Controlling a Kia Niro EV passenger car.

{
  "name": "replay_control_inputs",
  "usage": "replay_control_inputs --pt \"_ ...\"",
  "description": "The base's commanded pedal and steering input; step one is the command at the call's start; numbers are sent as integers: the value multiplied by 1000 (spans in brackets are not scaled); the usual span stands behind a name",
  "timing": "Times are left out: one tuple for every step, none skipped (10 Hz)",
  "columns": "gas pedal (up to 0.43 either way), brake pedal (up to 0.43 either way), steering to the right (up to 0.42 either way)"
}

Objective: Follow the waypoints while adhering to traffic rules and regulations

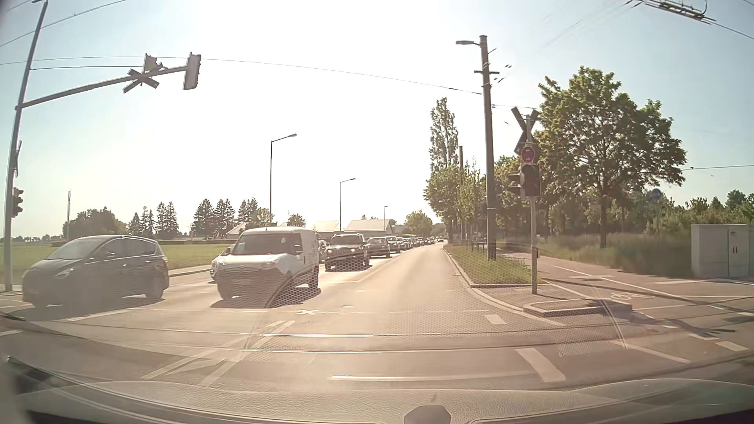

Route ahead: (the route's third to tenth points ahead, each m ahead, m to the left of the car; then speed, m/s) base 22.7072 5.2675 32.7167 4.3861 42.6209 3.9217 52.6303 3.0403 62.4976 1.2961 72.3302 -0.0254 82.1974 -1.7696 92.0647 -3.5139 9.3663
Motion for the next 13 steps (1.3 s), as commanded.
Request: replay_control_inputs --pt "280 0 12" --pt "248 0 12" --pt "228 0 14" --pt "228 0 17" --pt "209 0 19" --pt "177 0 20" --pt "169 0 20" --pt "157 0 18" --pt "130 0 16" --pt "130 0 16" --pt "130 0 16" --pt "130 0 16" --pt "130 0 15"
